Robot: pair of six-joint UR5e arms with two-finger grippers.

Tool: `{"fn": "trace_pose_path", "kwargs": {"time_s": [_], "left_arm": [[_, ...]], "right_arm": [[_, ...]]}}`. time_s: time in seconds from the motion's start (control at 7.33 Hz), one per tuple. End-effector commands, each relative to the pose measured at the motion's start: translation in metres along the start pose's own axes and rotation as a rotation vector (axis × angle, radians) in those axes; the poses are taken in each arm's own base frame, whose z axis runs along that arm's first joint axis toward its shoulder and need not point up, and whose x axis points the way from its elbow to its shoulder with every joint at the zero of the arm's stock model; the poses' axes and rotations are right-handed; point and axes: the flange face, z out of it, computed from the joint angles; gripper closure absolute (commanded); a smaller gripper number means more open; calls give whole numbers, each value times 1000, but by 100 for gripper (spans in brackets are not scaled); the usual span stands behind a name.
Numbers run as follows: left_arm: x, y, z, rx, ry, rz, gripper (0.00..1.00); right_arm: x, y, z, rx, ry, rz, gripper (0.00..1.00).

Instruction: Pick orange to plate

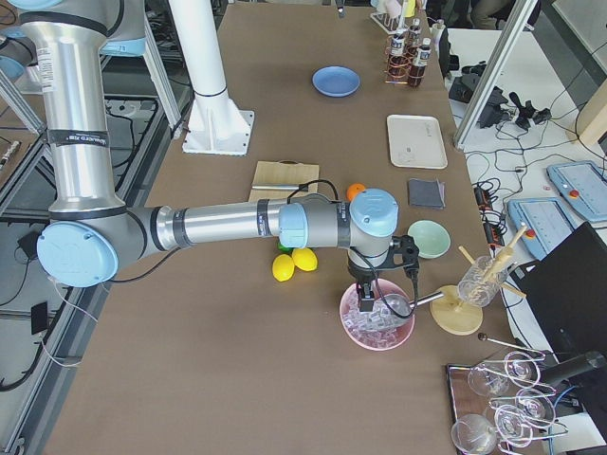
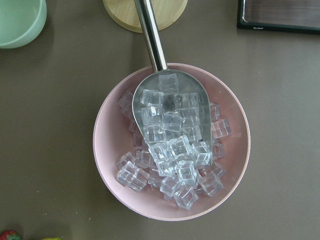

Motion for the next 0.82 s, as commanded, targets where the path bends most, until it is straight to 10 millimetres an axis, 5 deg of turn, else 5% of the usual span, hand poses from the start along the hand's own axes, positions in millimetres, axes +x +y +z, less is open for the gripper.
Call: {"fn": "trace_pose_path", "kwargs": {"time_s": [0.0,0.41,0.68], "left_arm": [[78,34,84,15,24,-2,2],[101,59,120,-11,17,46,2],[129,69,165,-7,14,89,3]], "right_arm": [[-2,0,0,1,-15,2,0],[-3,-1,0,-1,-19,7,0],[-2,-1,0,-1,-19,11,0]]}}
